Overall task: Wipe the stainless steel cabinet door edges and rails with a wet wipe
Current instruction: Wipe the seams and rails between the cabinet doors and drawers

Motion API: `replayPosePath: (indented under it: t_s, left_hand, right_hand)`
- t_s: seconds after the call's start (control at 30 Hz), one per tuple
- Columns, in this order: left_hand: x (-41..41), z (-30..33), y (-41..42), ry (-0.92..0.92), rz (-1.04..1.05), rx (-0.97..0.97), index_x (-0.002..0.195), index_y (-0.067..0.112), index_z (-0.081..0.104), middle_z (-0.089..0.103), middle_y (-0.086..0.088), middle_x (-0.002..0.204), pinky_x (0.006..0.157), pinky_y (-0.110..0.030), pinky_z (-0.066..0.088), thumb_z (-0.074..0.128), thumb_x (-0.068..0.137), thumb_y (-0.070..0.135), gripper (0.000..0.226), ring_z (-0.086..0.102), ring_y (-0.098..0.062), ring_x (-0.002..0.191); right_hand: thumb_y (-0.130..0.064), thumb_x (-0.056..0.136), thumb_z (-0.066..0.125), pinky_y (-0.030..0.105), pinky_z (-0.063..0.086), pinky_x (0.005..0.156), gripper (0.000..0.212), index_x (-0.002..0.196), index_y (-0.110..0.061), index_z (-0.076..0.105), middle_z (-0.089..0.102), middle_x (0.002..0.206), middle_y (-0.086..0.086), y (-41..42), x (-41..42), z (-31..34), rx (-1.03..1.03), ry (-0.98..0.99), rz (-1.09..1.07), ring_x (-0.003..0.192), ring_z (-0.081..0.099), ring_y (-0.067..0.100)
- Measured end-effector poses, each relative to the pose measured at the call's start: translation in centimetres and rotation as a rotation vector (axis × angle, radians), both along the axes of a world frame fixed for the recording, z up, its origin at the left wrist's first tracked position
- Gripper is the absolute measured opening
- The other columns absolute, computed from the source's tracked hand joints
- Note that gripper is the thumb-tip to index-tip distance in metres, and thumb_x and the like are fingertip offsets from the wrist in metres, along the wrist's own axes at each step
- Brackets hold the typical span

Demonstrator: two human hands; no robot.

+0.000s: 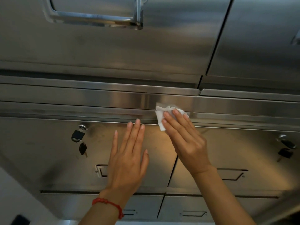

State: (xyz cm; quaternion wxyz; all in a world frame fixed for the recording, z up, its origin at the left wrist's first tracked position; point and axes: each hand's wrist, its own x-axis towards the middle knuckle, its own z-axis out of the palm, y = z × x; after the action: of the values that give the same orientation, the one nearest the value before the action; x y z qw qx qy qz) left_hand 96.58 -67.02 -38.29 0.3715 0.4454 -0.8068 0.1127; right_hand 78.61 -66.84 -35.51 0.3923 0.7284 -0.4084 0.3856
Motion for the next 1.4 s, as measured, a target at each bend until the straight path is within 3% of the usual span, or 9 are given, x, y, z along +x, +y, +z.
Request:
replayPosePath:
  t_s: [0.67, 0.83, 1.4]
  left_hand:
    - [-0.2, 0.5, 0.0, 0.009, 0.003, 0.000, 0.136, 0.002, 0.040, 0.035, -0.011, 0.146, 0.111, -0.049, 0.018, 0.036, 0.089, 0.022, 0.051, 0.025, -0.021, 0.137]
    - [-0.1, 0.6, 0.1, -0.002, 0.007, 0.010, 0.137, 0.002, 0.040, 0.035, -0.011, 0.146, 0.110, -0.049, 0.017, 0.035, 0.089, 0.022, 0.052, 0.024, -0.020, 0.137]
    - [0.0, 1.0, 0.6, -0.052, 0.013, 0.055, 0.139, 0.002, 0.036, 0.029, -0.012, 0.148, 0.110, -0.051, 0.018, 0.034, 0.089, 0.027, 0.056, 0.020, -0.021, 0.138]
  right_hand:
    - [0.001, 0.087, 0.066, 0.040, 0.039, 0.107, 0.032, 0.119, 0.000, 0.062, 0.056, 0.130, 0.013, 0.3, -0.2, -0.6, -0.027, -0.050, -0.032, 0.126, 0.049, 0.027]
    - [0.002, 0.087, 0.065, 0.040, 0.039, 0.107, 0.034, 0.120, 0.000, 0.061, 0.054, 0.132, 0.013, 0.2, -0.2, -0.5, -0.011, -0.001, -0.033, 0.127, 0.048, 0.026]
    - [0.001, 0.087, 0.065, 0.042, 0.044, 0.102, 0.026, 0.113, 0.003, 0.064, 0.059, 0.125, 0.017, 2.5, 0.3, -0.4, 0.018, -0.101, -0.078, 0.122, 0.052, 0.030]
